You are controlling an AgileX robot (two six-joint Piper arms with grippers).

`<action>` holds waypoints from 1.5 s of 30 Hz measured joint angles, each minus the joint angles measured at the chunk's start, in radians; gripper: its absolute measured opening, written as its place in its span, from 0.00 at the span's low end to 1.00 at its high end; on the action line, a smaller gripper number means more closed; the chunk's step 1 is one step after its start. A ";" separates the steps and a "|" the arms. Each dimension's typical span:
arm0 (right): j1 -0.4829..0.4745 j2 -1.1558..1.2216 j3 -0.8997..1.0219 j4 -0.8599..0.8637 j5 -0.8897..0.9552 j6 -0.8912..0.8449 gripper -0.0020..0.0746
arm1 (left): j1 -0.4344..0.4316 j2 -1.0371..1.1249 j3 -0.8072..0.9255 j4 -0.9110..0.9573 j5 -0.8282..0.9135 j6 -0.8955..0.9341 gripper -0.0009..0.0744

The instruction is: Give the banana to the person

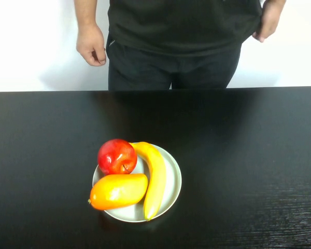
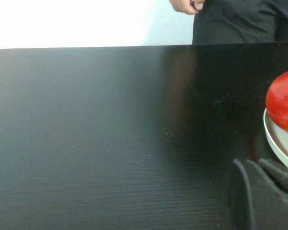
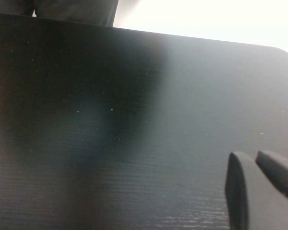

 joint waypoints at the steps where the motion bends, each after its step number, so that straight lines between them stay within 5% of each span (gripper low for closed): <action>1: 0.000 0.000 0.000 0.000 0.000 0.000 0.01 | 0.000 0.000 0.000 0.000 0.000 0.000 0.01; 10: 0.000 0.000 0.000 0.000 0.000 0.000 0.01 | 0.000 0.000 0.002 -0.102 -0.030 -0.069 0.01; 20: 0.000 0.000 0.000 0.000 0.000 0.000 0.01 | 0.000 0.000 0.002 -0.308 -0.287 -0.266 0.01; 26: 0.000 0.000 0.000 0.000 0.000 0.000 0.01 | 0.000 0.118 -0.196 -0.312 0.047 -0.296 0.01; 34: 0.000 0.000 0.000 0.000 0.000 0.000 0.01 | 0.000 0.626 -0.623 -0.312 0.597 -0.022 0.01; 40: 0.000 0.000 0.000 0.000 0.000 0.000 0.01 | -0.007 0.984 -0.848 -0.361 0.669 0.116 0.01; 45: 0.000 0.000 0.000 0.000 0.000 0.000 0.01 | -0.164 1.226 -0.990 -0.366 0.646 0.115 0.01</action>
